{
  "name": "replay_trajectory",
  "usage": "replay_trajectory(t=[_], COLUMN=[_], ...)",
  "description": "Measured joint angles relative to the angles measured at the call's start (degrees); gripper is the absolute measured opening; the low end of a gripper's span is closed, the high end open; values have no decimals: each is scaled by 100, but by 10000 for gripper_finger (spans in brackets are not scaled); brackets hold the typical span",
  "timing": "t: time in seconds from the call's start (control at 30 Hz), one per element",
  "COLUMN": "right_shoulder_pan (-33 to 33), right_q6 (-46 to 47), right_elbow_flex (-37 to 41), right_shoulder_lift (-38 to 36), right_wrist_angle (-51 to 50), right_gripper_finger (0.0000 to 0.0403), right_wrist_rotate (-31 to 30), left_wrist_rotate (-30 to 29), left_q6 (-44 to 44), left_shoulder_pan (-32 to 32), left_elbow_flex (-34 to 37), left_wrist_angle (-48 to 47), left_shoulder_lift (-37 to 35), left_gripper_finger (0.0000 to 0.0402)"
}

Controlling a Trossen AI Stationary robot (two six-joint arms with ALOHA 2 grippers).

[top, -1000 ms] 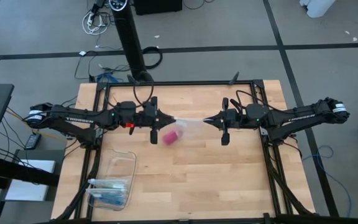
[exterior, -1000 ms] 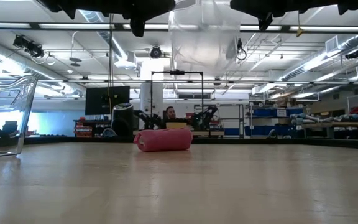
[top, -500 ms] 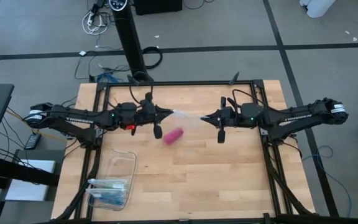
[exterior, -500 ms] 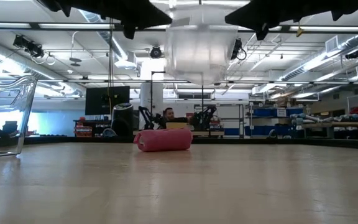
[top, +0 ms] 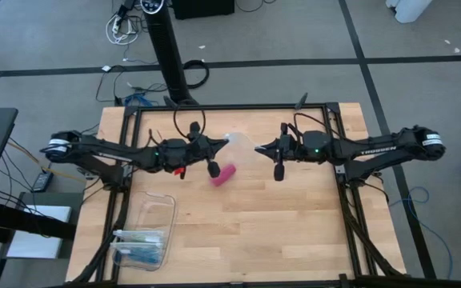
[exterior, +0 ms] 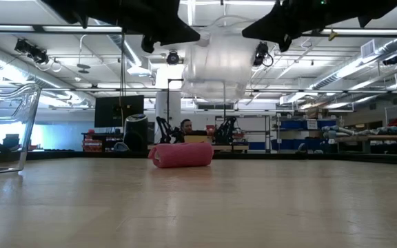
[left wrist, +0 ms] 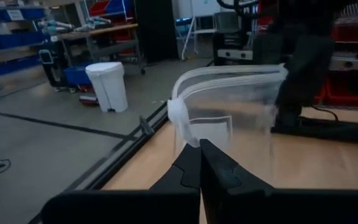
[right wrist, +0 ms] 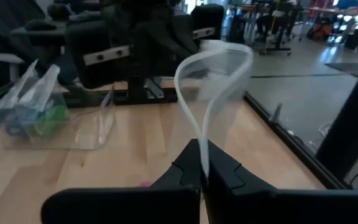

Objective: Roll bandage
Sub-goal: Put the rolled pink bandage into the transparent zip bag

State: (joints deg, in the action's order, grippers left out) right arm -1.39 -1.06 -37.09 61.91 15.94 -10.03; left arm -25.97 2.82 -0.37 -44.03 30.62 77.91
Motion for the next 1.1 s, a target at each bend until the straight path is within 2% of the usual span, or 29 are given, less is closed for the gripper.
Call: replay_trajectory(t=[0.2,0.33,0.53,0.67,0.73,0.83,0.9,1.0,1.03,1.1], right_shoulder_pan=[0,1,175,388,450,536,573,590,602,630], right_q6=[0,66,345,392,332,174,54,-29,-70,-70], right_elbow_flex=[-299,-674,-1310,-1578,-1658,-1738,-1744,-1837,-1874,-1949], right_shoulder_lift=[363,259,-74,-244,-238,-54,142,457,542,714], right_wrist_angle=[-222,-1365,-3037,-3490,-3462,-3139,-3032,-2935,-2922,-2926], right_gripper_finger=[18,50,120,161,173,155,114,29,15,15], right_wrist_rotate=[27,-15,-124,-741,-866,-845,-830,-825,-830,-829], left_wrist_rotate=[54,54,54,37,52,53,84,100,100,100], left_q6=[147,380,739,751,743,702,619,540,508,448], left_shoulder_pan=[-25,-80,-86,-88,-88,-88,-88,-88,-88,-88], left_elbow_flex=[-2,-2,0,0,0,0,0,0,0,0], left_wrist_angle=[292,99,-101,-304,-304,-309,-313,-334,-335,-335], left_shoulder_lift=[142,88,66,66,66,66,66,68,66,67], left_gripper_finger=[0,0,0,0,0,0,0,0,0,0])
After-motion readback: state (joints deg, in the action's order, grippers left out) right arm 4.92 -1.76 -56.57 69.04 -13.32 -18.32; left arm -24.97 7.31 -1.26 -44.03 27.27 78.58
